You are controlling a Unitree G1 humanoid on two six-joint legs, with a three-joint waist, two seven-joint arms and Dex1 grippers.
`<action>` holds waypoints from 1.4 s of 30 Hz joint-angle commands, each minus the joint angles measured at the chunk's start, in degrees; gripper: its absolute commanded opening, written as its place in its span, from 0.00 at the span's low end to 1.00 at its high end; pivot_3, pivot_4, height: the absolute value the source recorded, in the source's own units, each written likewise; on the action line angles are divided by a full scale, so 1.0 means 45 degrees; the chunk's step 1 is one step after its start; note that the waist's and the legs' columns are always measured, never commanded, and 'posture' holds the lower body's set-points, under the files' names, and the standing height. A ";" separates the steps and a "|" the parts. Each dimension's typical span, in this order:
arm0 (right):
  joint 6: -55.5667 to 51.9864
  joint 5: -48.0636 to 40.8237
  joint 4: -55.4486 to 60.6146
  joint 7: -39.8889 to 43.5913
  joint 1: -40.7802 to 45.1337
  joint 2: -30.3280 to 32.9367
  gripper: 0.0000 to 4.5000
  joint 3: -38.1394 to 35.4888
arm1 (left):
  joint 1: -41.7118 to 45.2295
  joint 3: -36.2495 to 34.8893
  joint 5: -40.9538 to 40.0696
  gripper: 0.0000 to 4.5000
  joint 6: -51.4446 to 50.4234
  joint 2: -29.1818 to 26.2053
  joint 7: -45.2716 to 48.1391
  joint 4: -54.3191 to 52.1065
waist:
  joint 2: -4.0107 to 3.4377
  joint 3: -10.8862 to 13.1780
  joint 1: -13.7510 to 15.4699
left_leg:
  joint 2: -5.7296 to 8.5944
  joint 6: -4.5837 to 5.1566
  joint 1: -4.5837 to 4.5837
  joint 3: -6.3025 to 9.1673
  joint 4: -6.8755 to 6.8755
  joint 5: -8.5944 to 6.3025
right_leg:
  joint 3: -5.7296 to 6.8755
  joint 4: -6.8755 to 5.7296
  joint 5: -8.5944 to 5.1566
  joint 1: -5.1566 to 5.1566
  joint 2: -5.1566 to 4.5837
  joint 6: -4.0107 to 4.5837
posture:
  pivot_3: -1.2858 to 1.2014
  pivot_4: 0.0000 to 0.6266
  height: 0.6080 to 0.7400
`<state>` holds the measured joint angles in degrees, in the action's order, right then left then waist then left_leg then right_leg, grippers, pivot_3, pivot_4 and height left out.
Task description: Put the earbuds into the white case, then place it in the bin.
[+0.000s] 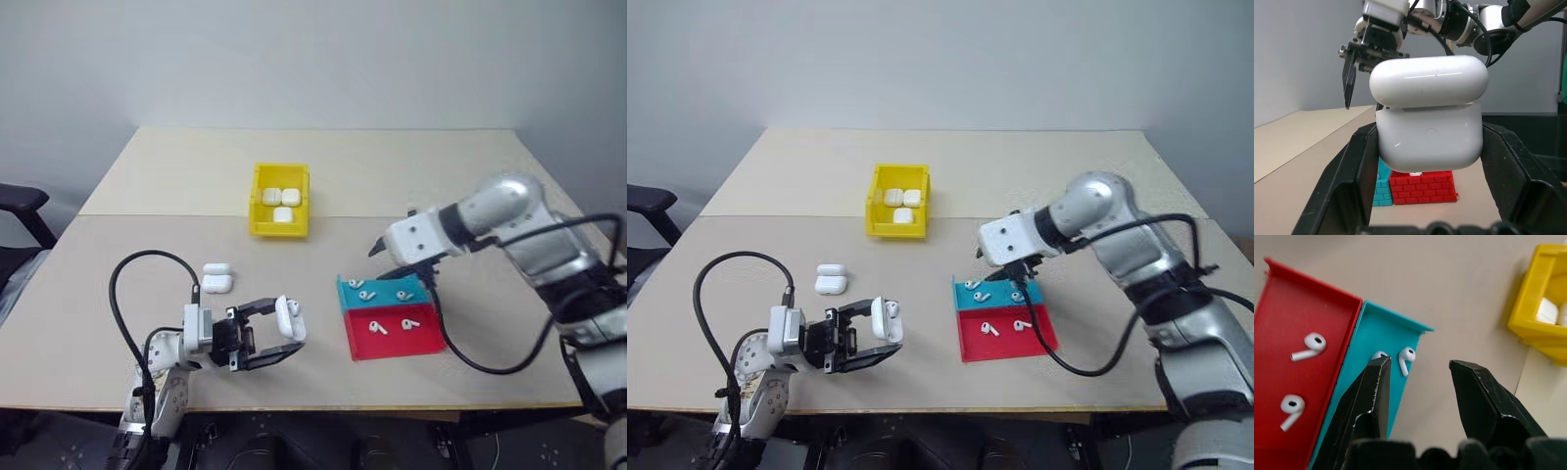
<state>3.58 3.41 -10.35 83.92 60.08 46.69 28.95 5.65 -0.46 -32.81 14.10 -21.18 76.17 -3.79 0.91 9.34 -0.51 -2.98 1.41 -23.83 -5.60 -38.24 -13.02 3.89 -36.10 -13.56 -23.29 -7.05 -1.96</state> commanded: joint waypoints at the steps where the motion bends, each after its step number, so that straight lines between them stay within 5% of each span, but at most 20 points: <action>1: 0.1045 0.1134 -0.1596 0.0962 0.0824 -0.0178 0.52 0.0563 | -0.0297 0.0047 0.0046 0.62 0.0346 0.0086 -0.0315 -0.0660 | 0.0000 0.0000 0.0013 | -0.0001 0.0000 0.0000 -0.0001 0.0000 0.0000 | 0.0004 0.0002 0.0000 0.0002 0.0000 0.0000 | 0.52 0.24 1.00; 18: 0.3225 0.3295 -0.5643 0.1015 0.0989 -0.1183 0.52 0.1006 | -0.0414 0.0565 0.0494 0.62 0.0660 0.0303 -0.1024 -0.0920 | -0.0003 0.0001 -0.0046 | -0.0005 -0.0004 0.0003 -0.0033 0.0002 0.0002 | 0.0001 -0.0002 0.0002 -0.0001 -0.0004 0.0004 | 0.52 0.24 1.00; 42: 0.4607 0.3769 -0.7028 0.0828 0.0609 -0.1978 0.52 0.0757 | -0.0491 0.0783 0.0634 0.62 0.0625 0.0059 -0.1350 -0.1110 | -0.0006 0.0001 -0.0053 | -0.0006 -0.0010 0.0008 -0.0035 0.0003 0.0005 | 0.0000 -0.0007 0.0002 0.0001 -0.0004 0.0004 | 0.52 0.24 1.00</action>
<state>23.72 21.21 -42.51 86.97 62.73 37.85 33.34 3.60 2.83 -29.49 16.21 -20.62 70.35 -6.53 0.89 9.34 -0.75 -3.01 1.36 -23.79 -5.76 -38.23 -12.99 3.89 -36.13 -13.55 -23.28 -7.07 -1.95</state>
